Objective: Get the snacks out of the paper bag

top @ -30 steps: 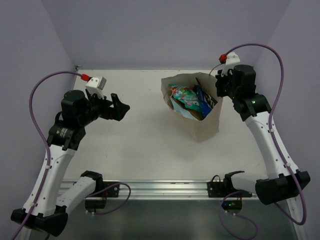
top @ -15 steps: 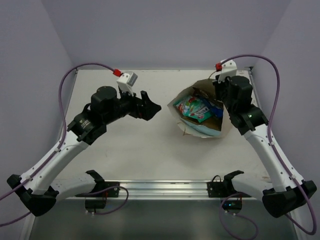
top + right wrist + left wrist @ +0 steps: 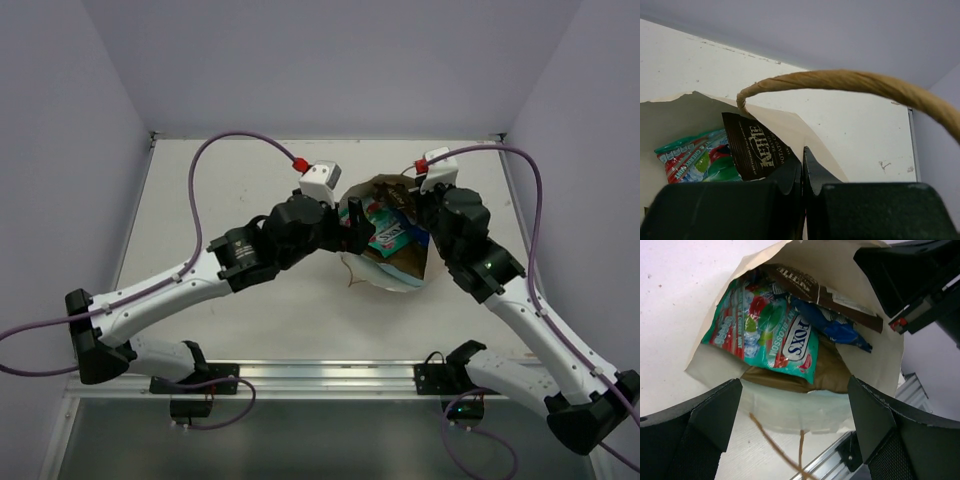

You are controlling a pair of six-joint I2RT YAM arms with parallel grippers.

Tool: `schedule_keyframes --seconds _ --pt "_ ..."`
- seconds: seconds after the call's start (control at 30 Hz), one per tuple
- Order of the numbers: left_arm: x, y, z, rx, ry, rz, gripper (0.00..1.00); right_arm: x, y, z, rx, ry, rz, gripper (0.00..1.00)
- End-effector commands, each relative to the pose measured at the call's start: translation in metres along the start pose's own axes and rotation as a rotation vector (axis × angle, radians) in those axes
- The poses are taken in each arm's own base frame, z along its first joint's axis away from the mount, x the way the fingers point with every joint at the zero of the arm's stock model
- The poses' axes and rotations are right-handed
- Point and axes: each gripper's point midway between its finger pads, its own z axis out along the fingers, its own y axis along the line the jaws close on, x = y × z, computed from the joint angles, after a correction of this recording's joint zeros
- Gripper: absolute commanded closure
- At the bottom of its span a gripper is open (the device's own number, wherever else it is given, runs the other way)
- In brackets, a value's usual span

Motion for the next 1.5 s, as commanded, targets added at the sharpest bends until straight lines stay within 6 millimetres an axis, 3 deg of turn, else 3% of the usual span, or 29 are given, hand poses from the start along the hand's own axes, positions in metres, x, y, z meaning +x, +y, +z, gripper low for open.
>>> schedule_keyframes --seconds 0.0,0.13,0.33,0.43,0.63,0.83,1.07,1.47 --pt "-0.034 -0.011 0.011 -0.064 -0.155 -0.074 0.05 -0.019 0.006 -0.001 0.010 -0.080 0.059 1.00" --pt "-0.003 -0.011 0.041 -0.111 -0.084 -0.014 0.12 -0.017 0.014 -0.001 -0.010 -0.074 0.069 1.00" --pt "0.029 -0.008 0.075 -0.154 -0.016 0.015 0.13 -0.016 0.018 0.000 -0.019 -0.070 0.087 1.00" --pt "0.049 -0.006 0.086 -0.148 0.033 0.103 0.13 -0.015 0.021 0.001 -0.031 -0.061 0.090 1.00" --pt "0.064 -0.017 0.101 -0.083 0.067 0.222 0.14 -0.010 0.029 0.003 -0.059 -0.045 0.100 1.00" --pt "0.066 -0.008 0.089 -0.162 0.082 0.063 0.13 -0.011 0.027 0.001 -0.057 -0.045 0.094 1.00" --pt "0.079 -0.009 0.092 -0.175 0.099 -0.081 0.14 -0.011 0.028 0.000 -0.064 -0.046 0.102 1.00" --pt "0.082 0.006 0.079 -0.242 0.062 -0.265 0.28 -0.012 0.031 0.001 -0.077 -0.050 0.112 1.00"
